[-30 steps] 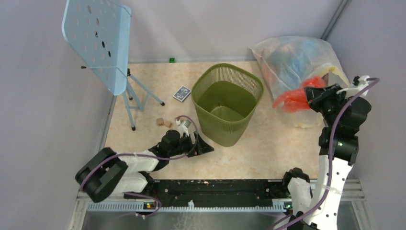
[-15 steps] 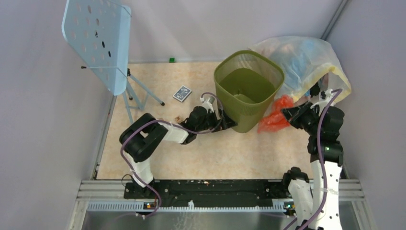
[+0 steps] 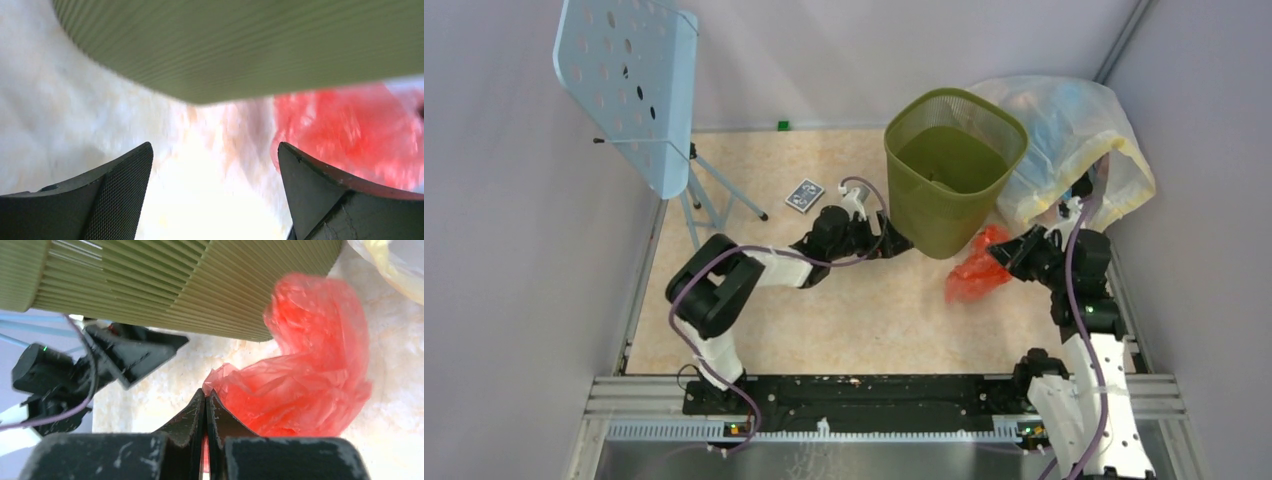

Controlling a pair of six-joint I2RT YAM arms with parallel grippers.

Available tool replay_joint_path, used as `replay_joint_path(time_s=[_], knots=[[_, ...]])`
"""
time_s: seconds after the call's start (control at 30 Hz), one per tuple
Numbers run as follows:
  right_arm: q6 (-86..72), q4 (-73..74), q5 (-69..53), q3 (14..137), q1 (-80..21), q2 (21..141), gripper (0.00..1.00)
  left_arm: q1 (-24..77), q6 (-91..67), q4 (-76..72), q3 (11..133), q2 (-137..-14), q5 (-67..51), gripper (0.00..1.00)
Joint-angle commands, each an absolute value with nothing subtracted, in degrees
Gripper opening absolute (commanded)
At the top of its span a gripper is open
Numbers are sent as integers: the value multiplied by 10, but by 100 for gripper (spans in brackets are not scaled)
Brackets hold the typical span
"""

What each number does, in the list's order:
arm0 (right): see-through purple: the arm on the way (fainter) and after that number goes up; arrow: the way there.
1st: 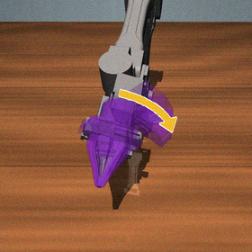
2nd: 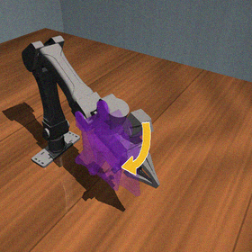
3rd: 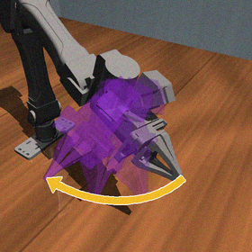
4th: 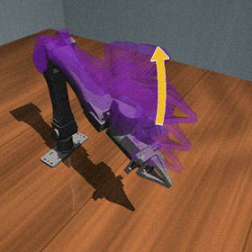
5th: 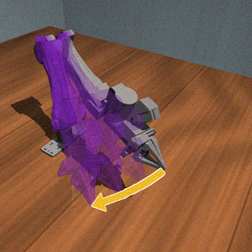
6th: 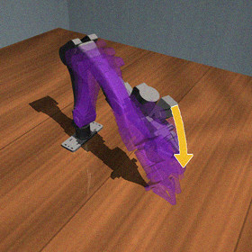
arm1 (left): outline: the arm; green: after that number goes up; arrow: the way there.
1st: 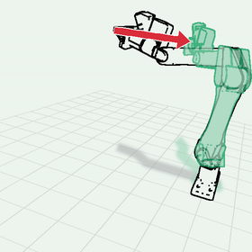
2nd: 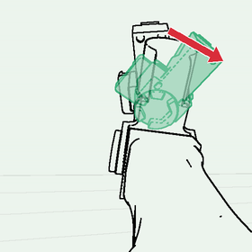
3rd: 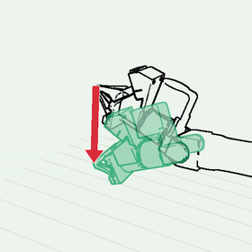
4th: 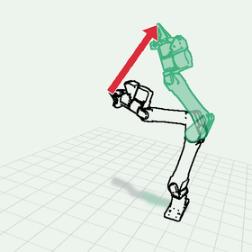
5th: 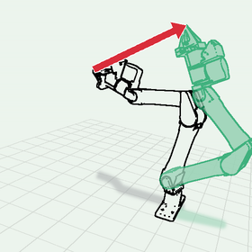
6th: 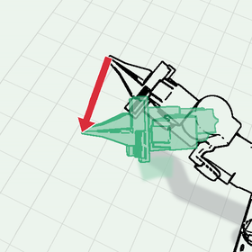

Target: Put the trash bags into the trash bin

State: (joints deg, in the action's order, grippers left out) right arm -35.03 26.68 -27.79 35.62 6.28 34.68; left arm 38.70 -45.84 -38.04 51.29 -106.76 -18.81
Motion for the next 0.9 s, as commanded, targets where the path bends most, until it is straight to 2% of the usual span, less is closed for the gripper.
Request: replay_joint_path(time_s=[0.0, 0.17, 0.43, 0.6, 0.77, 0.87], knots=[[-358, 174, -213, 363, 23, 399, 0, 389, -412, -364, 406, -945, -222, 99], [-348, 139, -112, 405, -13, 504, 0, 388, -395, -281, 309, -806, -228, 99], [-380, 8, -58, 471, -96, 655, 0, 387, -325, -53, 300, -662, -124, 99], [-387, -113, -106, 493, -126, 711, 0, 387, -298, -4, 297, -605, -71, 99], [-362, -114, -144, 511, -142, 752, 0, 387, -287, -5, 288, -589, -83, 99], [-349, -93, -135, 485, -142, 718, 0, 388, -282, -40, 278, -591, -135, 99]])
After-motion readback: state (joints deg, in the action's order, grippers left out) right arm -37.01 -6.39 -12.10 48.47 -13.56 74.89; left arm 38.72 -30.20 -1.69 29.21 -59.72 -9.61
